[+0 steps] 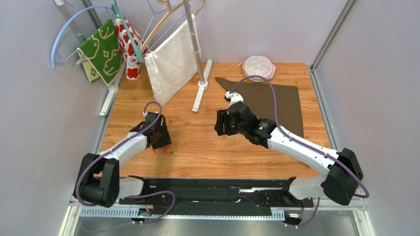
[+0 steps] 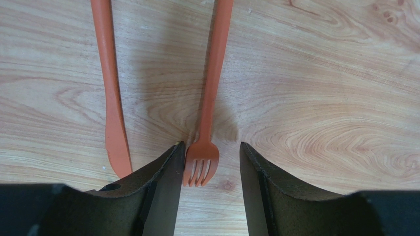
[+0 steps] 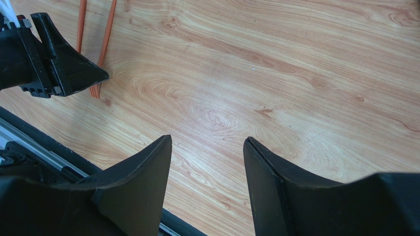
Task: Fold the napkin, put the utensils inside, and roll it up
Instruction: Grab a utensil with the left arm, then pass the utensil from the left arm to the right
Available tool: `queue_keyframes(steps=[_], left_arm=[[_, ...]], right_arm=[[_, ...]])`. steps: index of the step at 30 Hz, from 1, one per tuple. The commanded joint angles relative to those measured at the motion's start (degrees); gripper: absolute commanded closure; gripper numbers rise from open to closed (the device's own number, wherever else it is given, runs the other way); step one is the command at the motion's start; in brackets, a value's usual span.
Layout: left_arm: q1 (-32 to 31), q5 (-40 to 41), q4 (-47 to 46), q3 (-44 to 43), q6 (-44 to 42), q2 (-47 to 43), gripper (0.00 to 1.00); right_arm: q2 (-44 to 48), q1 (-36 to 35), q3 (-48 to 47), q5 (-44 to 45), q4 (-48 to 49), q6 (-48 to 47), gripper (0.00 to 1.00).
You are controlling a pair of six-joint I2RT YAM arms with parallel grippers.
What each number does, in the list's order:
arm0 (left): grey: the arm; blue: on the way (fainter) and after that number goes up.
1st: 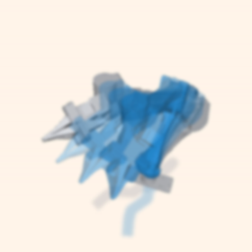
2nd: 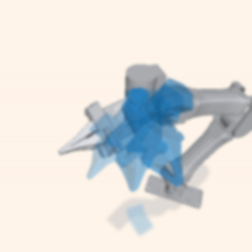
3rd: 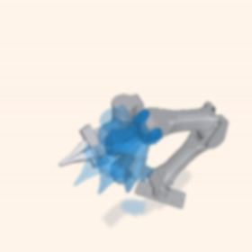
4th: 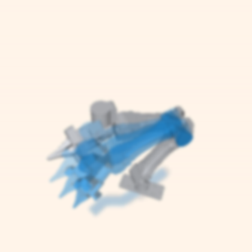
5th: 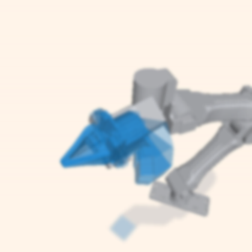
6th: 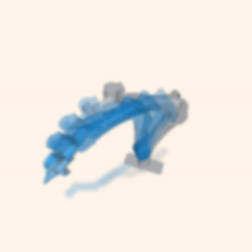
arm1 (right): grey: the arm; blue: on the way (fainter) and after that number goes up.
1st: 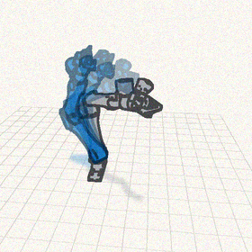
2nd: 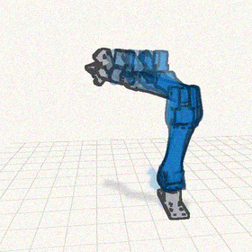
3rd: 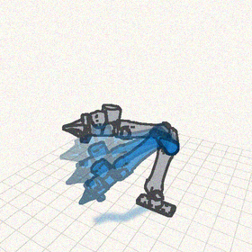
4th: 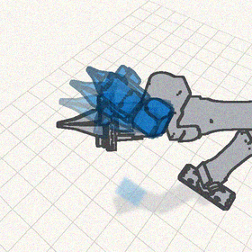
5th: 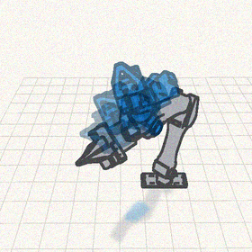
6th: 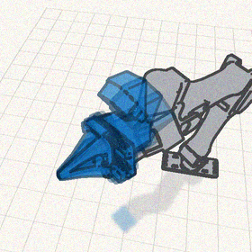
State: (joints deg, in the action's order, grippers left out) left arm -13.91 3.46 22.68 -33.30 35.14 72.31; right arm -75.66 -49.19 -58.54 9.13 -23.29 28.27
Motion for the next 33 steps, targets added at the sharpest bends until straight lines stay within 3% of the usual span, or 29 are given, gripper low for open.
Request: queue_keyframes(steps=[1,7,10,11,12,19,27,33], left_arm=[[-0.5,-2.23,3.24,-1.33,1.34,-0.94,0.47],[-0.68,-3.02,3.25,1.13,2.04,-4.54,0.69],[-0.59,-4.42,3.16,1.66,1.26,-5.16,0.85],[-0.59,-5.21,2.82,1.75,0.9,-5.34,0.97],[-0.59,-6.18,1.51,1.92,0.47,-5.6,1.0],[-3.66,-18.74,-8.43,3.94,-0.25,-13.41,1.0],[-11.92,-23.5,-22.31,6.05,5.99,-17.47,1.0],[-15.7,-24.03,-30.48,6.67,10.73,-17.91,1.0]], right_arm=[[1.65,0.06,-0.43,0.46,1.93,1.35,0.4],[1.21,-0.03,-0.43,-0.25,2.46,1.17,0.4],[0.78,-0.03,-0.34,-0.34,2.55,1.08,0.4],[0.69,0.06,-0.26,-0.34,2.46,1.0,0.4],[0.6,-0.03,-0.17,-0.25,2.55,1.0,0.4],[-1.86,0.49,0.18,-3.49,3.95,3.19,0.4],[-5.47,1.9,2.46,-12.98,14.82,15.47,0.4],[-4.15,1.9,6.24,-13.52,22.57,19.8,0.4]])
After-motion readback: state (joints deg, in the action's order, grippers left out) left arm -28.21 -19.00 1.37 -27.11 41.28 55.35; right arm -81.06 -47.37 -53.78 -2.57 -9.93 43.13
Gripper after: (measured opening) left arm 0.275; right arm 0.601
